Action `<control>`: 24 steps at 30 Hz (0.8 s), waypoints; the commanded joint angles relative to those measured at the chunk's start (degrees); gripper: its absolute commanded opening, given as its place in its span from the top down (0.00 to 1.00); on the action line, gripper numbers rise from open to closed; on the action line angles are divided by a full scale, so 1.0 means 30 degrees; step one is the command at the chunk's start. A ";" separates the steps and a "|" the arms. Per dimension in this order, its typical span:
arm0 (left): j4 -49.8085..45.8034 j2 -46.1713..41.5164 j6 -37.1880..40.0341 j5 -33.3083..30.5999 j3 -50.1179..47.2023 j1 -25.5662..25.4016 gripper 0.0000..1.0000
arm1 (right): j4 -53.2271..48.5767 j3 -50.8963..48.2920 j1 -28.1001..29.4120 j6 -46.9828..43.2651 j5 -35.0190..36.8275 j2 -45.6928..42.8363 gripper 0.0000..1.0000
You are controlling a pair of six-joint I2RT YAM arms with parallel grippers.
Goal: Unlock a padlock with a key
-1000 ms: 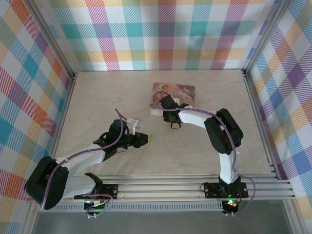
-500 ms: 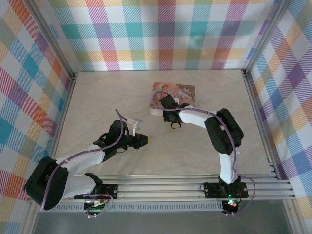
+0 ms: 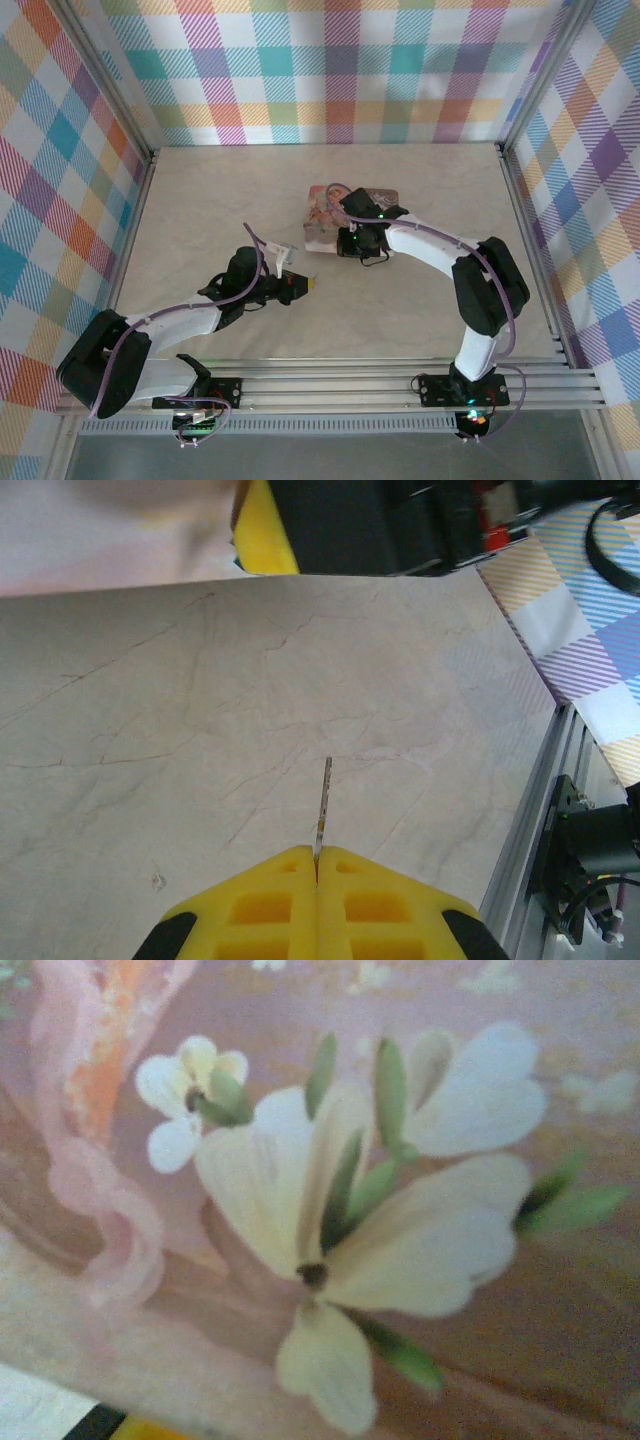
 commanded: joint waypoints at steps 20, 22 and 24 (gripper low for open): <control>0.3467 -0.0448 0.2427 -0.1513 -0.0959 -0.0796 1.00 | -0.2608 0.1738 -0.1431 -0.0181 -1.0487 -0.1058 1.00; 0.3532 -0.0311 0.2609 -0.1549 -0.0876 -0.0796 1.00 | -0.2808 0.1884 -0.1519 -0.0156 -1.0747 -0.1143 1.00; 0.3686 -0.0014 0.2736 -0.1493 -0.0753 -0.0797 1.00 | -0.2959 0.1897 -0.1551 -0.0100 -1.0850 -0.1308 1.00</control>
